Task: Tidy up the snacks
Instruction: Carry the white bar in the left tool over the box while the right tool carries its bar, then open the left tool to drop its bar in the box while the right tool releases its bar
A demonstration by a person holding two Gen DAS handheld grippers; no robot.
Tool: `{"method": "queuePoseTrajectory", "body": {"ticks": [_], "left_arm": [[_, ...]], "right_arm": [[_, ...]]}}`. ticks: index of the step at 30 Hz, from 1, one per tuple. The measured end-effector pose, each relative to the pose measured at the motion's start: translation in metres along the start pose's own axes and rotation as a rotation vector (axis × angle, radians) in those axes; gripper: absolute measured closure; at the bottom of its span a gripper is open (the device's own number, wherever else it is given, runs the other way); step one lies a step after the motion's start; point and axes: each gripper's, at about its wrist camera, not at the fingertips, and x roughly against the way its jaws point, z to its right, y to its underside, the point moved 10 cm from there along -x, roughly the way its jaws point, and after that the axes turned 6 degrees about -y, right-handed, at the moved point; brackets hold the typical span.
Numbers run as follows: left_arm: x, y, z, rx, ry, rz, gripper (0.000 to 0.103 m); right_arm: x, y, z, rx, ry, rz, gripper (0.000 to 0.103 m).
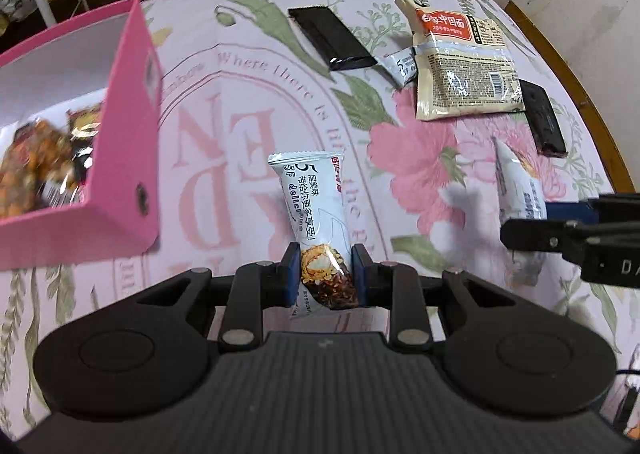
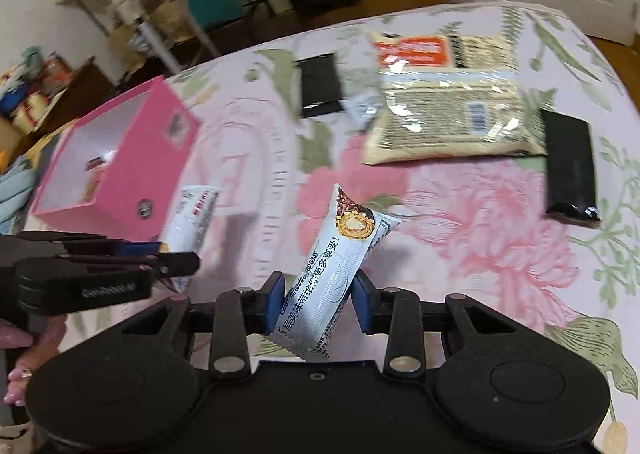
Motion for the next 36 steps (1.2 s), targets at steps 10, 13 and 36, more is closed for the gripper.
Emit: {"method": "queuePoseTrajectory", "body": {"ticks": [10,13,36], "left_arm": [[0.057,-0.001,-0.048,0.049,-0.055,0.074,0.077],[0.074,-0.007,-0.068,0.087,-0.058,0.105,0.077],[0.061,-0.045,-0.297,0.418,-0.456,0.135,0.077]], "right_arm": [[0.006,-0.015,-0.085,0.202,-0.133,-0.067,0.062],[0.004,-0.024,-0.115,0.293,-0.167,-0.073,0.062],[-0.142,-0.106,-0.287,0.758,-0.357,-0.101,0.062]]}}
